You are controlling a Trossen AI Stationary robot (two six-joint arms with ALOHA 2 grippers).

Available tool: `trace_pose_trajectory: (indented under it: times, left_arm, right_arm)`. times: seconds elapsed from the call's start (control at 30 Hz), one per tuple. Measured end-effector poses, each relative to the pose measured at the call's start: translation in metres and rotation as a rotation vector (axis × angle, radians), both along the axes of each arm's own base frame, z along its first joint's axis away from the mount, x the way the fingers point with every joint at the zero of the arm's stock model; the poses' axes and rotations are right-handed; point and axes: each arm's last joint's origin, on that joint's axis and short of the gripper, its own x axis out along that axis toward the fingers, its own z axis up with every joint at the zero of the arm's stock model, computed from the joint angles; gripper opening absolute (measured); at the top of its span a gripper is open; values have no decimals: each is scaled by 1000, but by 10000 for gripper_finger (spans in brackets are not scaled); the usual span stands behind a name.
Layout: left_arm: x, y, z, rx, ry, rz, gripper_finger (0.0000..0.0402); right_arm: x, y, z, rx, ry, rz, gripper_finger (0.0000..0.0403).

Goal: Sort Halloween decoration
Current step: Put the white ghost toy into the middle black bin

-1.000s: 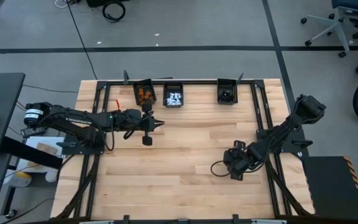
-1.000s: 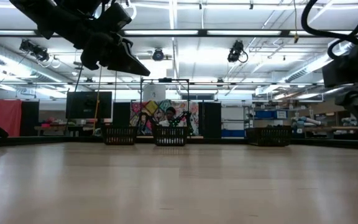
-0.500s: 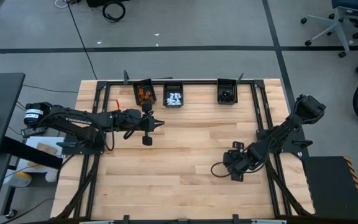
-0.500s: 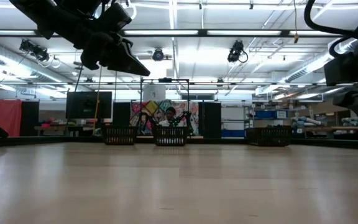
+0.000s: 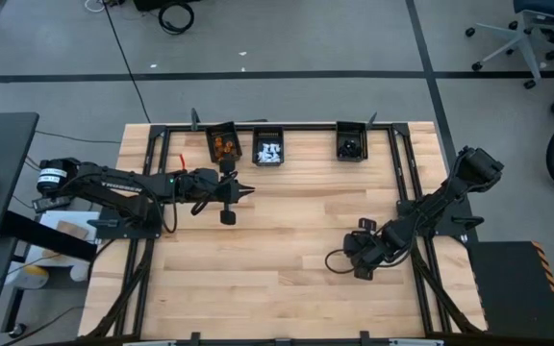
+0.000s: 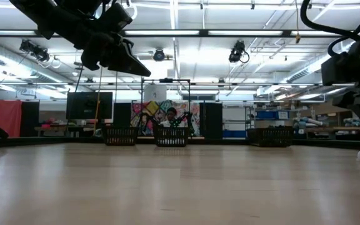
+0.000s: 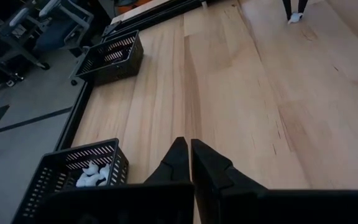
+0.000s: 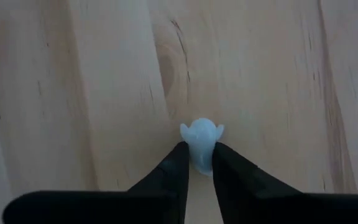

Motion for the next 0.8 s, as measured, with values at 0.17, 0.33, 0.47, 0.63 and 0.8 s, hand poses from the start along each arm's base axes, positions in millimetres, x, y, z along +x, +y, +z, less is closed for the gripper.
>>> trace_pose_trajectory:
  times: [0.17, 0.33, 0.47, 0.63, 0.8]
  left_arm:
    - [0, 0, 0, 0, 0, 0, 0]
    - [0, 0, 0, 0, 0, 0, 0]
    - [0, 0, 0, 0, 1, 0, 0]
    - [-1, 0, -1, -5, 13, 2, 0]
    - [-2, 0, -3, -11, 33, 5, 0]
  right_arm:
    - [3, 0, 1, -12, -46, -11, 68]
    - [8, -1, 3, -3, -85, 2, 67]
    - [14, -4, 4, -6, -120, 3, 67]
    - [28, -15, 7, -35, -195, 7, 67]
    - [44, -34, 11, -77, -259, 27, 67]
